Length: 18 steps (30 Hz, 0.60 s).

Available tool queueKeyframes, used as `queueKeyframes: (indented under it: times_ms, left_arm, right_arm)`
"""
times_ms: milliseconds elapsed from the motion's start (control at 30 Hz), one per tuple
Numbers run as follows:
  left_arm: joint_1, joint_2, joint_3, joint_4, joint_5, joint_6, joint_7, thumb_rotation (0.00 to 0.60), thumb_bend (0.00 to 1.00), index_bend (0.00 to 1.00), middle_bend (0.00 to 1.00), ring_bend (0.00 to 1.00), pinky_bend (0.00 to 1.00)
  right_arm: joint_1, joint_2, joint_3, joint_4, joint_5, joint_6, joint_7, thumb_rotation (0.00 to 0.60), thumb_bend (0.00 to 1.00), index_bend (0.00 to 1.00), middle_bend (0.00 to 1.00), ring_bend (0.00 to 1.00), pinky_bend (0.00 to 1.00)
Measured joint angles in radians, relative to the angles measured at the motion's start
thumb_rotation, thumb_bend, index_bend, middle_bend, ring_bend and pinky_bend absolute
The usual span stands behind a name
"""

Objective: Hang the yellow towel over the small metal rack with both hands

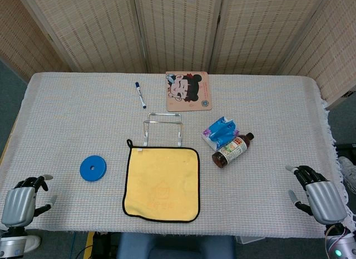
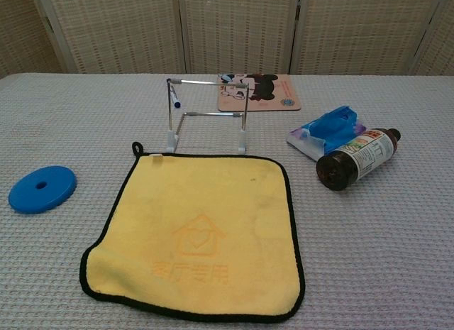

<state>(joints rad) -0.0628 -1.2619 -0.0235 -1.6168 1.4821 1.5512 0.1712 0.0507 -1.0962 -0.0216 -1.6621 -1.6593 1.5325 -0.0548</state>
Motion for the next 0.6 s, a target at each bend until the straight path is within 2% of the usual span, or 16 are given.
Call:
queueKeyframes:
  times_ms: [267, 367, 533, 600]
  left_arm:
    - [-0.023, 0.003, 0.017, 0.017, 0.057, -0.032, -0.008, 0.600, 0.30, 0.39, 0.57, 0.41, 0.43]
    - [-0.046, 0.001, 0.031, 0.042, 0.113, -0.052, -0.029, 0.600, 0.30, 0.40, 0.64, 0.47, 0.45]
    - [-0.104, -0.015, 0.064, 0.124, 0.241, -0.087, -0.082, 0.600, 0.30, 0.41, 0.75, 0.56, 0.63]
    - [-0.134, -0.025, 0.079, 0.160, 0.294, -0.108, -0.101, 0.600, 0.29, 0.41, 0.77, 0.58, 0.66]
  right_arm:
    - [0.005, -0.009, 0.004, 0.015, -0.002, -0.005, 0.011, 0.600, 0.38, 0.20, 0.28, 0.24, 0.39]
    - [0.011, -0.008, 0.007, 0.012, -0.010, -0.005, 0.007, 0.600, 0.38, 0.20, 0.28, 0.24, 0.39]
    - [0.019, -0.007, 0.011, 0.011, -0.016, -0.011, 0.007, 0.600, 0.38, 0.20, 0.28, 0.24, 0.39]
    - [0.022, -0.006, 0.011, 0.009, -0.019, -0.015, 0.005, 0.600, 0.38, 0.20, 0.28, 0.24, 0.39]
